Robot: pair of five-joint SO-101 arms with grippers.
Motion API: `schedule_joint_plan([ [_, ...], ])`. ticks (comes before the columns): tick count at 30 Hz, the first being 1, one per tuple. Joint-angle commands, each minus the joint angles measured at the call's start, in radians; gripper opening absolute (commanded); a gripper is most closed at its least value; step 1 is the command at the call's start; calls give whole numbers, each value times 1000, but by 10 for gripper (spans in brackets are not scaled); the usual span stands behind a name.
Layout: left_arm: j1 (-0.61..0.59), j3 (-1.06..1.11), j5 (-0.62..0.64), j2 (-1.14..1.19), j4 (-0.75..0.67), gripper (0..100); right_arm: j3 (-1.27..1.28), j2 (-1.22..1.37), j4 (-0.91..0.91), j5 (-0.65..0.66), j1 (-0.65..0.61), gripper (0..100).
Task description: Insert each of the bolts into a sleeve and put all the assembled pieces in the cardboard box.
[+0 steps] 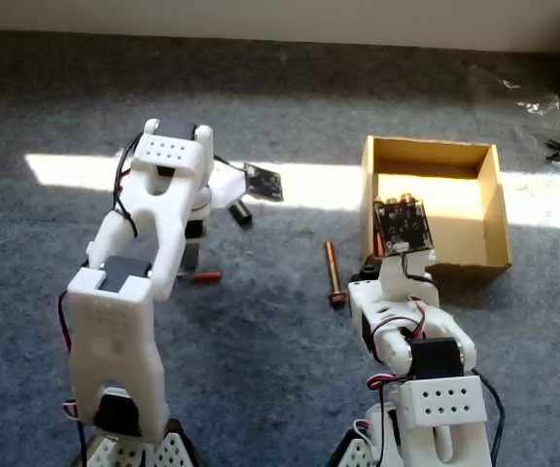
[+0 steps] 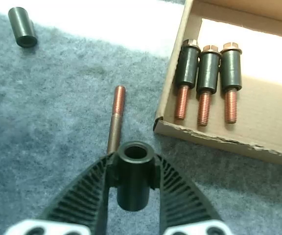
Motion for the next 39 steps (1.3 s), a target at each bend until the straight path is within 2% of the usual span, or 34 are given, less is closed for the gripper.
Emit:
schedule_joint_plan([
  [1,31,-10,222,-61,17,70,-4,-16,-27,14,12,4],
  [6,24,-5,726,-154,17,70,-4,-16,-27,14,12,4],
  [12,22,24,1594,-200,17,70,-4,-16,-27,14,12,4],
  [15,33,81,1889,-202,18,70,-4,-16,-27,14,12,4],
  [17,41,90,1958,-199,15,70,-4,-16,-27,14,12,4],
  [23,39,96,1992,-199,18,70,-4,-16,-27,14,12,4],
  [27,-10,114,2188,-200,12,73,-4,-16,-27,14,12,4],
  [29,-47,113,2239,-205,12,73,-4,-16,-27,14,12,4],
  [39,-116,173,2243,-196,12,74,-4,-16,-27,14,12,4],
])
